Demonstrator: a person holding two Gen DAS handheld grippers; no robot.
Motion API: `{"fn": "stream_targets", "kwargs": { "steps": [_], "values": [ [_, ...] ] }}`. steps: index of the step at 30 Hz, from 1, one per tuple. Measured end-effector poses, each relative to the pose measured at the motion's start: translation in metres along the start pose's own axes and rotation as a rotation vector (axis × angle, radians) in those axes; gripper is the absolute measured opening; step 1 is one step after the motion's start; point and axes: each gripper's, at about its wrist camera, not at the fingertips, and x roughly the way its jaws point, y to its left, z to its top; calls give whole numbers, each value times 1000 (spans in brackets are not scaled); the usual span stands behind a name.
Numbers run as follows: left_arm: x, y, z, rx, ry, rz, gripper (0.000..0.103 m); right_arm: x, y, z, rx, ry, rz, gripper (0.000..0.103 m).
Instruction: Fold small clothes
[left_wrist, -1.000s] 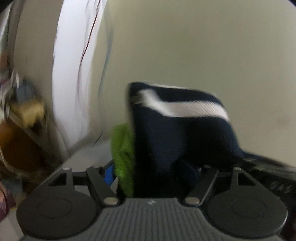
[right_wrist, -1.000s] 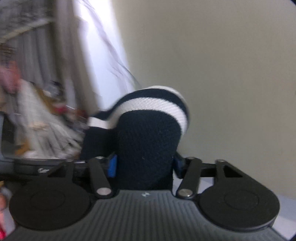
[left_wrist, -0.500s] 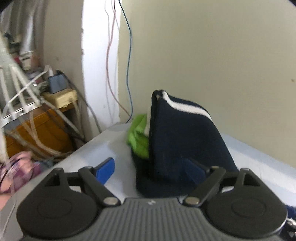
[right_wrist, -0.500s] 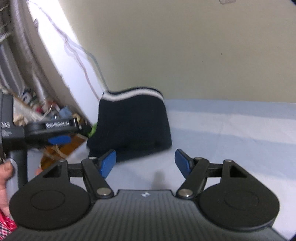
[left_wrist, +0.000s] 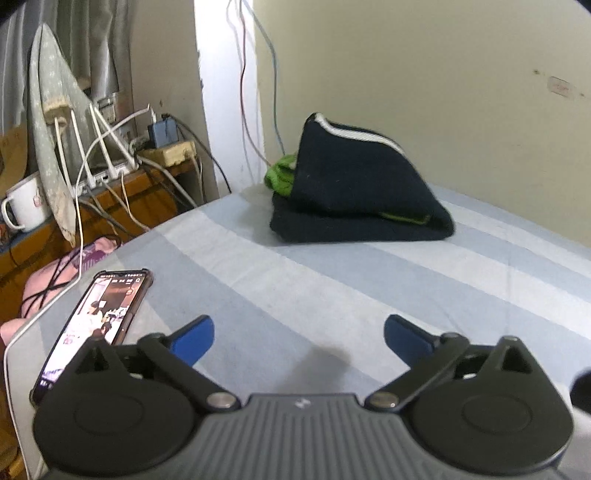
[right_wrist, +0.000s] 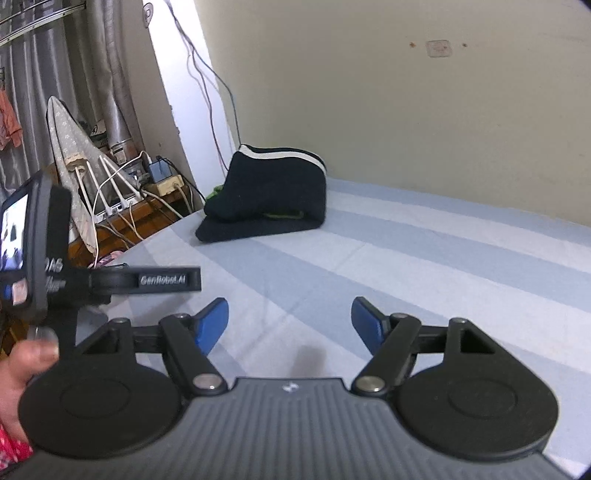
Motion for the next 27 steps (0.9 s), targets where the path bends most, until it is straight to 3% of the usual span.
{"fn": "stream_targets", "kwargs": {
  "steps": [8,19,27],
  "values": [
    [-8,-12,-8,40,-44,-13,103,-3,-20,-9,81,15,2,80],
    [-11,-6,-10,0,-82,-61,103,-10,-21,-13,94,14,-1,81],
    [-16,-13,-11,34,-102,-36,103,-14,-24,-14,109,-7,-11,84]
  ]
}}
